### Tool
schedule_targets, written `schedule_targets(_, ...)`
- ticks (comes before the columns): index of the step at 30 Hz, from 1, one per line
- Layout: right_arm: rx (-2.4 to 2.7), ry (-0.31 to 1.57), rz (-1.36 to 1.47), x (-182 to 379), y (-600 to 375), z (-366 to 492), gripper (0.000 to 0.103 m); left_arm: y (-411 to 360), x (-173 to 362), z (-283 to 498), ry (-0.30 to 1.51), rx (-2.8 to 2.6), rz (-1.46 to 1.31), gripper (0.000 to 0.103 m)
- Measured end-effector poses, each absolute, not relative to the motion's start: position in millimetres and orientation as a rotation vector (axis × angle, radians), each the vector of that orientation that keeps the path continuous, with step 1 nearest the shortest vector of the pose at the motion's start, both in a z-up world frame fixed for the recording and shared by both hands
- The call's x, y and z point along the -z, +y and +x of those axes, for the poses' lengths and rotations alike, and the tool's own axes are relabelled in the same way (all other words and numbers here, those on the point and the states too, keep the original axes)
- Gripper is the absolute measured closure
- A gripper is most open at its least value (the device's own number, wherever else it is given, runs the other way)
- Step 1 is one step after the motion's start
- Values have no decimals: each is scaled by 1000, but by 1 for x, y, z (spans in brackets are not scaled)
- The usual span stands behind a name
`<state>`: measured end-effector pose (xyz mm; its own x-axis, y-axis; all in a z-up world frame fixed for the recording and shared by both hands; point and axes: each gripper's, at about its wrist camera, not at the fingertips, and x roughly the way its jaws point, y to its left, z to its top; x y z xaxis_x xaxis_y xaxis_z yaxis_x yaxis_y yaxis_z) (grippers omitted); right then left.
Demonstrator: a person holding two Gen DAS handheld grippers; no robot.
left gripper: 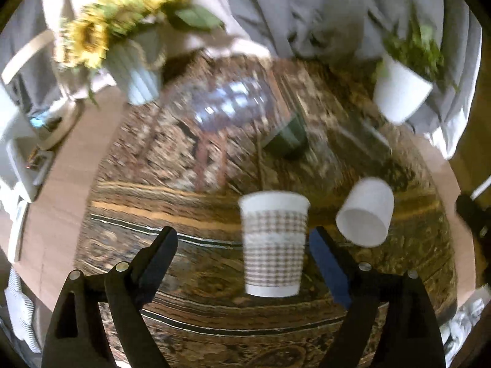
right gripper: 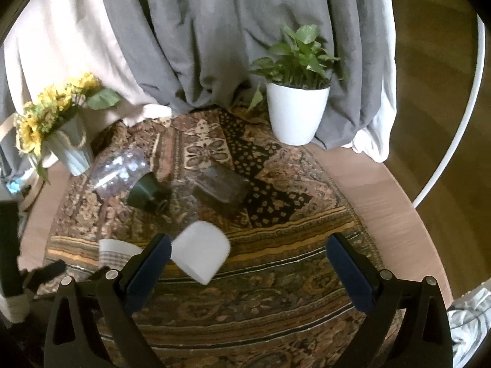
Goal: Flip cup upside down
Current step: 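Lift the checkered cup with the left tool toward the right tool, then close the right tool on the cup while the left tool releases it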
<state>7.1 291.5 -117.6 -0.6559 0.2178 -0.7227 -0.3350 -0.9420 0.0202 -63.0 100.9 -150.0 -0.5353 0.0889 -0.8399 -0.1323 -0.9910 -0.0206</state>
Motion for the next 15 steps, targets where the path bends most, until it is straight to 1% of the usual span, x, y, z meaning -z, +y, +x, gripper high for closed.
schedule_targets(5,-2636,261,-1168,122,264,4,1,69,134,-60,34,-2712,-1368,12)
schedule_targets(15,-2687,303,-1378,158,204,-7,2,20,142,-43,168,-2779,-1358,11)
